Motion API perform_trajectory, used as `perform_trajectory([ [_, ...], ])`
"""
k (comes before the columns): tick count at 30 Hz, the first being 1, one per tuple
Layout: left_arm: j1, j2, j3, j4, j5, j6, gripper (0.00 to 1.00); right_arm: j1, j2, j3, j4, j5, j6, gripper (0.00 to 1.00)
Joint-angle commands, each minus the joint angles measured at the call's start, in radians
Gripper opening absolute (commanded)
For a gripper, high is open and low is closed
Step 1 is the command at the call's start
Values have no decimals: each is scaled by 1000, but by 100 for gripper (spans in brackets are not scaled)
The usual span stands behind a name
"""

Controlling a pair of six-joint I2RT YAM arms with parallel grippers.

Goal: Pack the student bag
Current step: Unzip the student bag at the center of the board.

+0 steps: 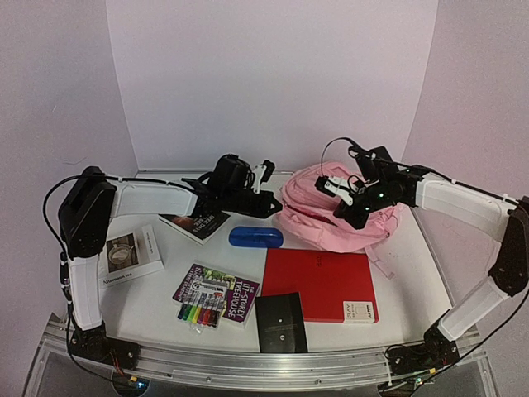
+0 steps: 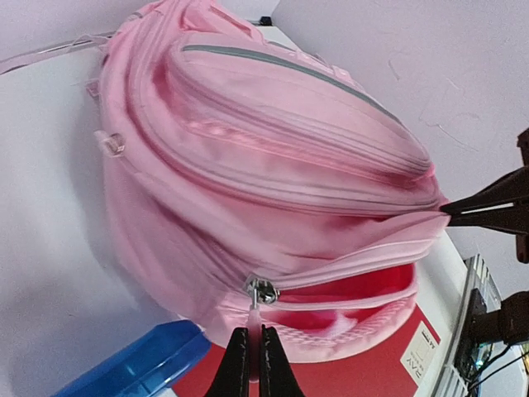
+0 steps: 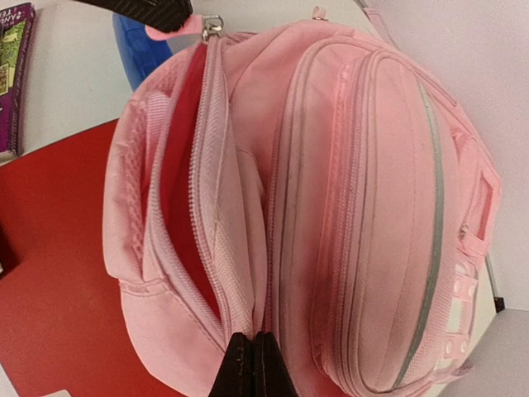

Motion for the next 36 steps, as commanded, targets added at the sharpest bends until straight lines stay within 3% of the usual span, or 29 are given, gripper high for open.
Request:
perform_trajectory([
  [1,43,-42,50,-9,-144,-30,0,-81,-96,-51,-24,107,-116,0],
  [5,42,-39,50,8,-87,-27,0,-171,-100,-66,-17,101,-166,0],
  [9,23,-11,72,47,49,-19,0,-193,-67,-26,-8,117,-155,17],
  [12,-16,17,111,60,139,7,0,-192,-62,27,-13,19,-83,55],
  [14,-34,35,132,65,181,14,0,-185,-66,62,-25,-50,-38,67],
  [20,-38,42,146,105,256,-6,0,-103,-64,105,-50,-163,49,70],
  [28,-49,54,162,131,324,-21,0,10,28,121,-50,-146,74,69],
  [34,-49,56,156,155,350,-35,0,18,106,149,-33,-130,98,62],
  [36,-49,57,156,155,348,-36,0,19,125,162,-31,-115,107,48],
])
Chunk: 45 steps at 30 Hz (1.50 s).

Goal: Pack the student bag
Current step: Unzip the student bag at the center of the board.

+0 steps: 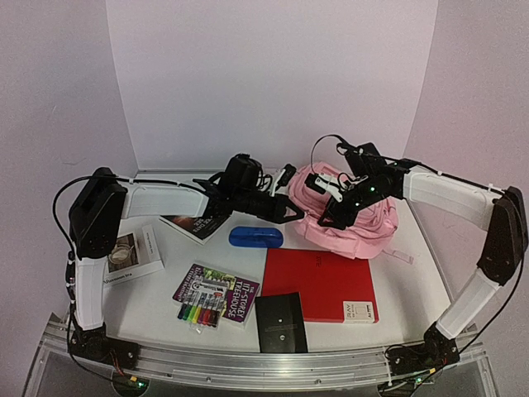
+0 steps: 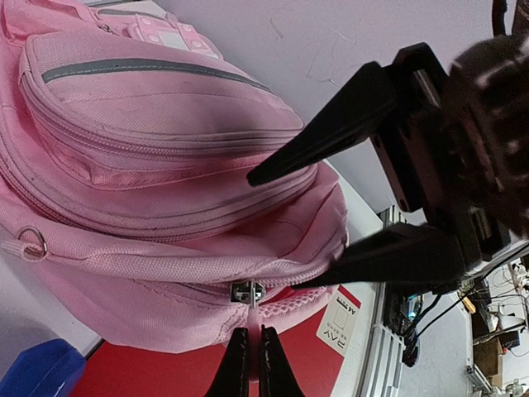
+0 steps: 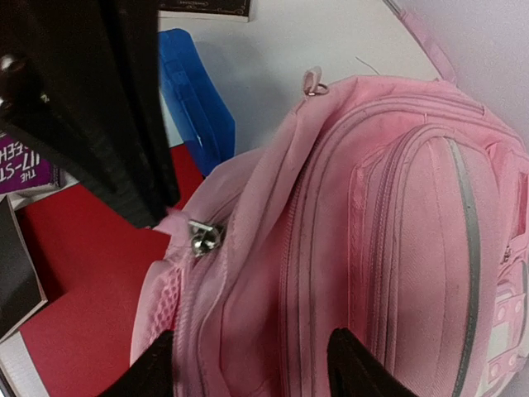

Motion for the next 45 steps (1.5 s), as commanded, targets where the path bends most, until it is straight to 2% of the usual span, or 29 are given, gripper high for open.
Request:
perform_trajectory([
  [1,-4,-12,64,112,42,-13,0,4,30,66,10,35,40,40],
  [4,-1,-12,70,73,-17,-7,0,4,1,59,10,52,45,8],
  [5,2,-10,76,55,-46,-5,0,4,-18,53,10,57,45,1],
  [14,63,-4,84,-50,-325,-64,0,2,-208,-47,1,157,-18,0],
  [25,111,112,238,-220,-459,-136,0,3,-347,-83,-35,197,-84,0],
  [34,145,295,488,-344,-486,-213,0,3,-402,-77,-86,195,-96,0],
  [37,172,366,582,-367,-445,-271,0,2,-403,-75,-92,193,-93,0],
  [45,212,576,977,-509,-383,-289,0,1,-355,-50,-92,160,-64,0],
])
